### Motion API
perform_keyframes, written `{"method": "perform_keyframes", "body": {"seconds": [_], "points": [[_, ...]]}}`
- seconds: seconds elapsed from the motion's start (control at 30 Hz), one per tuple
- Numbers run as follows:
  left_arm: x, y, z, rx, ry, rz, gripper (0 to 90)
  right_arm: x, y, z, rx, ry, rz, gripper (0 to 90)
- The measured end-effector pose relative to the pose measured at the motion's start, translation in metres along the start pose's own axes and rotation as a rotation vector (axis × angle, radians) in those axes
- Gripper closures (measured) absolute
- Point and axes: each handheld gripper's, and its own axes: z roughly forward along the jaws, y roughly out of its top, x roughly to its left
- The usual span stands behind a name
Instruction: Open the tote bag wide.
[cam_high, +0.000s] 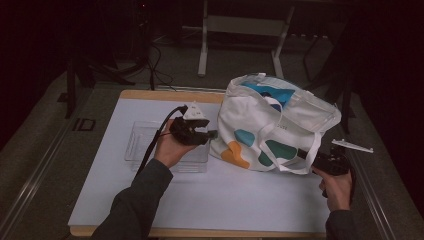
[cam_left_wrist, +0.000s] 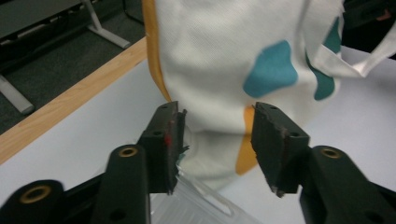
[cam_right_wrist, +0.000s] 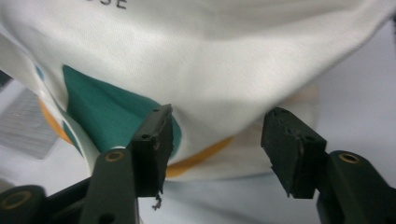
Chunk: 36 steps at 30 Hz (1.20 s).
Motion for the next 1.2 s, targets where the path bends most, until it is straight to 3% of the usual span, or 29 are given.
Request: {"method": "perform_keyframes", "body": {"seconds": [0.17, 0.3, 0.5, 0.57, 0.63, 0.7, 1.0, 1.2], "points": [[0.012, 0.019, 0.013, 0.004, 0.011, -0.013, 58.4, 0.000, 0.004, 0.003, -0.003, 0.011, 0.000, 48.0], [0.018, 0.034, 0.022, -0.020, 0.015, -0.033, 62.4, 0.001, 0.005, 0.001, -0.015, 0.006, 0.000, 55.6], [0.023, 0.055, 0.033, -0.049, 0.041, -0.048, 61.4, 0.000, 0.005, -0.001, -0.040, 0.015, 0.004, 73.0], [0.022, 0.058, 0.035, -0.042, 0.044, -0.036, 70.3, 0.001, 0.006, 0.000, -0.037, 0.012, 0.003, 76.6], [0.021, 0.059, 0.036, -0.032, 0.043, -0.043, 83.0, 0.002, 0.006, 0.002, -0.038, 0.010, -0.001, 82.2], [0.019, 0.059, 0.036, -0.028, 0.044, -0.039, 86.1, 0.003, 0.006, 0.003, -0.045, 0.004, 0.003, 86.9], [0.022, 0.057, 0.025, -0.026, 0.042, -0.054, 86.7, 0.011, 0.010, -0.004, -0.082, -0.008, -0.032, 88.8], [0.030, 0.047, 0.023, -0.014, 0.020, -0.089, 86.5, 0.020, 0.014, -0.010, -0.083, 0.005, -0.069, 88.9]]}}
